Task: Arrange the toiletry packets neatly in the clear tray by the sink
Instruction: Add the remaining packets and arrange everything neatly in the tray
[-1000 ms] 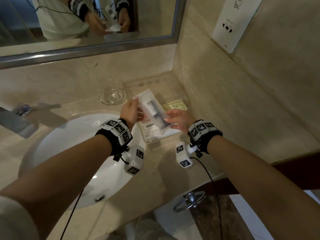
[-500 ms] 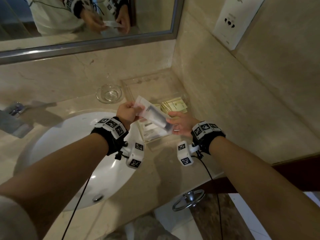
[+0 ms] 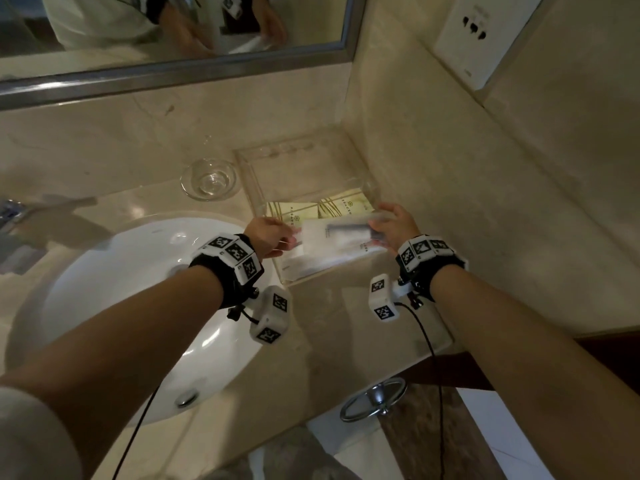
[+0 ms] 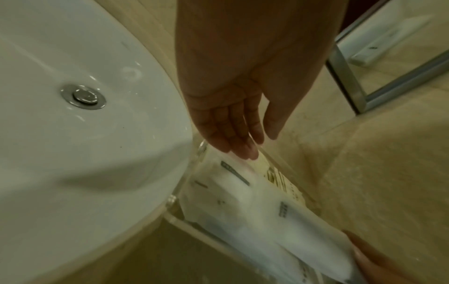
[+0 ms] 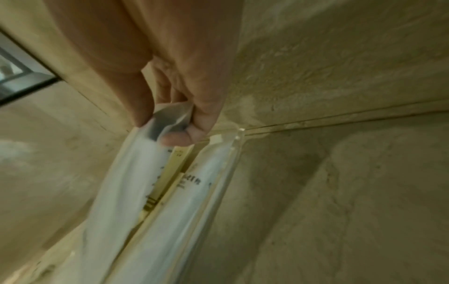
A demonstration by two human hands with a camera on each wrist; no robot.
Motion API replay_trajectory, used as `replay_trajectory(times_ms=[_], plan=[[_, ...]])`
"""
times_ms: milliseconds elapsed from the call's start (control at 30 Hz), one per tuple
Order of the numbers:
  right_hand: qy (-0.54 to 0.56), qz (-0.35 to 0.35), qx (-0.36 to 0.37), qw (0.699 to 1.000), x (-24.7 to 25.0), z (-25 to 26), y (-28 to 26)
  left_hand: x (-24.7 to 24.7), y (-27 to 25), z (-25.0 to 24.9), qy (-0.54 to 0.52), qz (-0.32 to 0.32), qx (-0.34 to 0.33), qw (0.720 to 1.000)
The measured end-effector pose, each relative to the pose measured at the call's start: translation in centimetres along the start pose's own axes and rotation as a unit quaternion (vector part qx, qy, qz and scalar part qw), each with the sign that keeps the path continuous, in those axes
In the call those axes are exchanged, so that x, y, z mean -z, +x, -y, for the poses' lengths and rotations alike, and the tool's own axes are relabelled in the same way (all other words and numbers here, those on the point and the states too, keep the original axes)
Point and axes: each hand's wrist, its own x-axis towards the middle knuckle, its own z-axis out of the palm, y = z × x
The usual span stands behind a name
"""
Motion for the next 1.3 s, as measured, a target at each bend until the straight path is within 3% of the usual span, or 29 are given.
replay_trajectory(times_ms=[233,367,500,700,867,967,1100,1200,1300], plan=[[-0.1,-0.04,0.033,0.994,0.1,-0.6,2.6,1.1,1.4,0.2,0.02,-0.011,0.001,1.0],[-0.172,-0.07,0.052,0.981,-0.4,-0.8,3.2,0.6,2.0,0.7,0.132,0.026,-0.068,0.989],[-0.177,-0.099,0.054,0.978,-0.5,-1.3,3.9,0.1,1.9,1.2,0.325,0.077,-0.142,0.932],[-0.286,-0.073,0.099,0.95,-1.6,-2.3,3.8,-0.3,2.7,2.0,0.456,0.022,-0.162,0.875],[-0.447,-0.103,0.135,0.878,-2.6,-3.0,3.6,-0.6,2.7,2.4,0.547,0.013,-0.19,0.815],[-0.508,-0.109,0.147,0.842,-2.6,-2.9,3.8,-0.6,2.7,2.5,0.556,0.009,-0.189,0.81],[-0.53,-0.102,0.136,0.831,-2.0,-2.5,3.8,-0.7,2.8,2.1,0.57,0.017,-0.185,0.8],[-0.513,-0.109,0.16,0.836,-2.0,-2.1,3.4,-0.5,2.7,1.9,0.56,0.021,-0.188,0.806],[-0.433,-0.084,0.221,0.87,-2.8,-1.6,3.1,-0.1,2.4,1.8,0.53,0.0,-0.192,0.826]])
